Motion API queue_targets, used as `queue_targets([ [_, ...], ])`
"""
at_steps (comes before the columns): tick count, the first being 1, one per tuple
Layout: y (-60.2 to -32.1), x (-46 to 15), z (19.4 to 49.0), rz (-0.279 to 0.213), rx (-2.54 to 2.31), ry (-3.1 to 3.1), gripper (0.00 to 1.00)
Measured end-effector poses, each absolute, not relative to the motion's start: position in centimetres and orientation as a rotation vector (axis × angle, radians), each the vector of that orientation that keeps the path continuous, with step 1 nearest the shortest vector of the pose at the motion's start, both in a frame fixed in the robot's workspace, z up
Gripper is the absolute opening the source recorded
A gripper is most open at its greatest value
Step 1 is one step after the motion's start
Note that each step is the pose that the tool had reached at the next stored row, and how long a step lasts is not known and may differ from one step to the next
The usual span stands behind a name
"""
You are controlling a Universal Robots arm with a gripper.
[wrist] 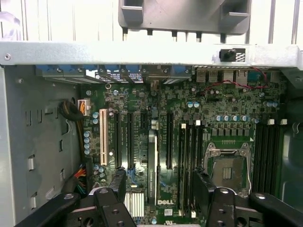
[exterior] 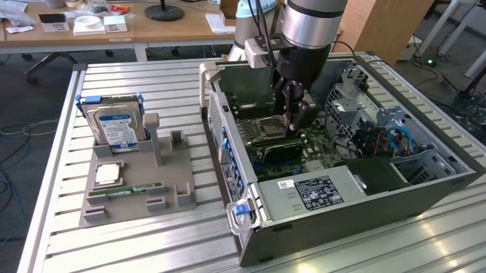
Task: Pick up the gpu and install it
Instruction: 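Insert the gpu into the slot, then press down on the gpu until it lock into place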
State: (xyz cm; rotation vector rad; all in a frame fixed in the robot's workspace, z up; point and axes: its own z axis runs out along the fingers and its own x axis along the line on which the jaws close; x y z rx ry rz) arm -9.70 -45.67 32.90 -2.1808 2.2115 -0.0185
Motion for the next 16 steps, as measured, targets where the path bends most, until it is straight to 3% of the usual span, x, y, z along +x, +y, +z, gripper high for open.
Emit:
queue_targets([
  [12, -45.67, -9.70, 32.92, -0.019, -2.181, 2.212, 0.69],
  [16, -45.67, -9.70, 32.92, -0.019, -2.181, 2.212, 0.61],
])
